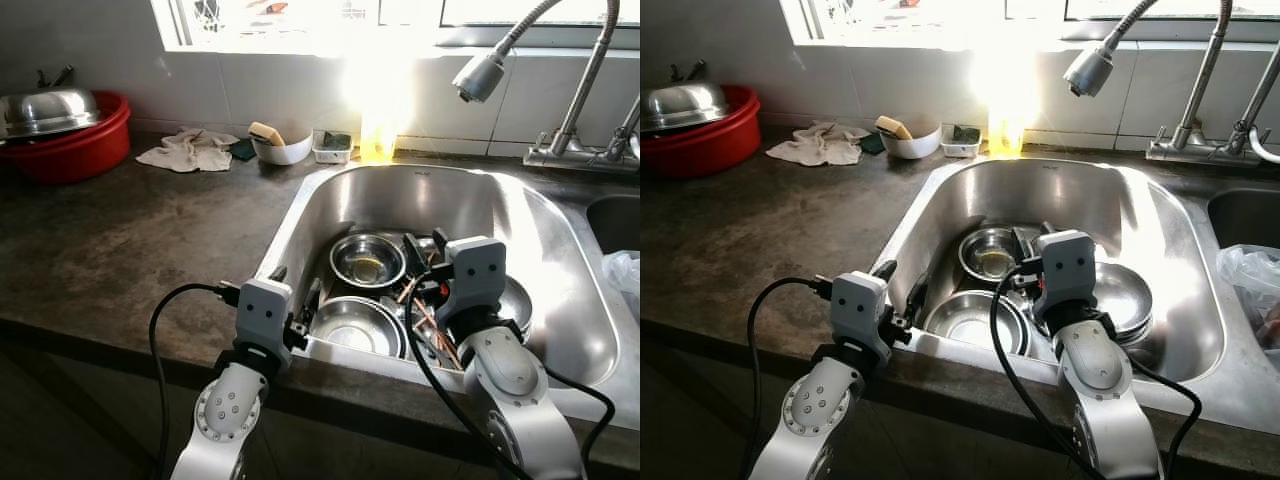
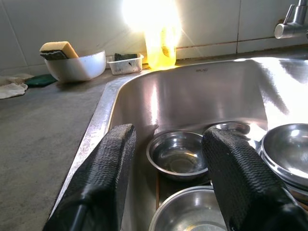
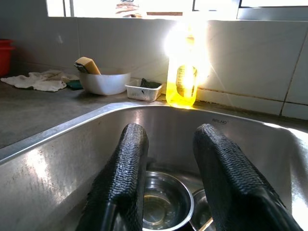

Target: Kitchen organization

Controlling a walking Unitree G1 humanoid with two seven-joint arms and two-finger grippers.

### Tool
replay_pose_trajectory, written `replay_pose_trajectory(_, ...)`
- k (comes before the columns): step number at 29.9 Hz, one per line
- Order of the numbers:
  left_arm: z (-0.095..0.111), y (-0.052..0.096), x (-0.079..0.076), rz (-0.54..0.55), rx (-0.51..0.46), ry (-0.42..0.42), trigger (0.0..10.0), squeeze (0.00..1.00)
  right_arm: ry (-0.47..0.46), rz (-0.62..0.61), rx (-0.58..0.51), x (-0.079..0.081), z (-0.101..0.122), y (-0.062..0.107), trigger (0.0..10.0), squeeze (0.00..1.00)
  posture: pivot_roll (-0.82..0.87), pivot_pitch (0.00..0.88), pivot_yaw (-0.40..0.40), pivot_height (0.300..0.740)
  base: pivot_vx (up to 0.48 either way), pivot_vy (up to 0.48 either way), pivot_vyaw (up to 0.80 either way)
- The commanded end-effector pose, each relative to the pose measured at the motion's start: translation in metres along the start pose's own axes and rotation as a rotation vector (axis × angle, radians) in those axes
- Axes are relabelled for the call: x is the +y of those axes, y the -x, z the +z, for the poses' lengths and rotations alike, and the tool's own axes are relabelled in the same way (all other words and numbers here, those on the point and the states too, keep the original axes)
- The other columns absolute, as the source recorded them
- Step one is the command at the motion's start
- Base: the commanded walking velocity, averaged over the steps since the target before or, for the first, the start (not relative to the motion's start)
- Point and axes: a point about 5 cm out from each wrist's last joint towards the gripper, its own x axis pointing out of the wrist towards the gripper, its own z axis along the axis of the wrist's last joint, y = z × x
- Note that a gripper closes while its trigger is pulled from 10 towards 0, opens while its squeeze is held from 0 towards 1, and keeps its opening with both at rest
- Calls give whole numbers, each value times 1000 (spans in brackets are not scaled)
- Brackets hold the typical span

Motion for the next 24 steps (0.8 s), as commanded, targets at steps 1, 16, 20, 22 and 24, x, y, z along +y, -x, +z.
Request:
replay_pose_trajectory(1, 5, 2, 3, 16, -19, -14, 10000, 0, -1, 2, -13, 1, 3, -1, 10000, 0, 73, 29, 7, 740, 0, 0, 0)
replay_pose_trajectory(16, 4, 2, 5, 35, -15, -8, 10000, 0, -8, -16, -5, -2, 2, -3, 10000, 0, 74, 40, 3, 740, 0, 0, 0)
replay_pose_trajectory(20, 4, 2, 5, 34, -16, -7, 10000, 0, -10, -17, -6, -2, 2, -3, 10000, 0, 74, 41, 4, 740, 0, 0, 0)
replay_pose_trajectory(22, 4, 2, 5, 34, -16, -7, 10000, 0, -10, -17, -6, -2, 2, -3, 10000, 0, 73, 40, 6, 740, 0, 0, 0)
replay_pose_trajectory(24, 4, 2, 4, 34, -16, -7, 10000, 0, -12, -18, -5, -2, 2, -3, 10000, 0, 75, 42, 4, 740, 0, 0, 0)
